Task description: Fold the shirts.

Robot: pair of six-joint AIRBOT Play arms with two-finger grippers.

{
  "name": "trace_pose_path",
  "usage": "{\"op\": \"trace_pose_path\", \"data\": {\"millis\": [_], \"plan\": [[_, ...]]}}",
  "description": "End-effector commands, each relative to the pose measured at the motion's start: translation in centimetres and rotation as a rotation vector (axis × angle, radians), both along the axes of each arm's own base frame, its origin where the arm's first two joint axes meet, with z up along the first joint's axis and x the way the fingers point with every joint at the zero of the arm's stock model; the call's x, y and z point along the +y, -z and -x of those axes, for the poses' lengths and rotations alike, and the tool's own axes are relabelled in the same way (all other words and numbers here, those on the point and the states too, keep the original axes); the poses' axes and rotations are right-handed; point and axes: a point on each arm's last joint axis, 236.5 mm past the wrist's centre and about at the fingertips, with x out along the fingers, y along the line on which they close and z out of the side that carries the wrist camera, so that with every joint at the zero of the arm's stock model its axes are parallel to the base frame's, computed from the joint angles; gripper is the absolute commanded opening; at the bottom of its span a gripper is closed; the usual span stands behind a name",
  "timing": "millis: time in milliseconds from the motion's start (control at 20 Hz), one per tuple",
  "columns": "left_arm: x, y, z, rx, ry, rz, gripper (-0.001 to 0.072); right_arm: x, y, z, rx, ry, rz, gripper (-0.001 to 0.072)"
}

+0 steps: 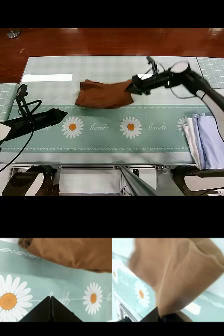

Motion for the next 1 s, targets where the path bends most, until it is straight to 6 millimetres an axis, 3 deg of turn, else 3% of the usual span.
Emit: {"op": "trace_pose_path", "data": {"millis": [0,200,400,500,650,750,950], "plan": [[0.0,0.0,0.0,0.000,-0.001,0.000,0.0020,-2.0,-8.5,-1.5,-0.157,-0.074,0.152,0.0025],[0.0,0.0,0.0,0.002,0.001,0.000,0.0021,-9.9,-15.0,-3.0,-0.272,0.053,0.414,0.0026],[0.0,0.0,0.0,0.003,0.001,0.001,0.0021,-17.6,-18.0,-1.4,-0.237,0.219,0.447,0.0026],[0.0,0.0,0.1,0.003,0.002,0.001,0.0021,-22.5,-18.9,0.1,-0.192,0.320,0.474,0.0026],[0.0,0.0,0.0,0.002,0.001,0.000,0.0020,-30.2,-18.4,4.3,-0.059,0.494,0.550,0.0026],[0.0,0.0,0.0,0.002,0.001,0.000,0.0021,-34.3,-18.0,7.7,0.007,0.636,0.599,0.0026],[0.0,0.2,-0.1,0.003,0.006,-0.006,0.0021,-40.3,-16.5,16.3,0.149,0.877,0.735,0.0026]]}}
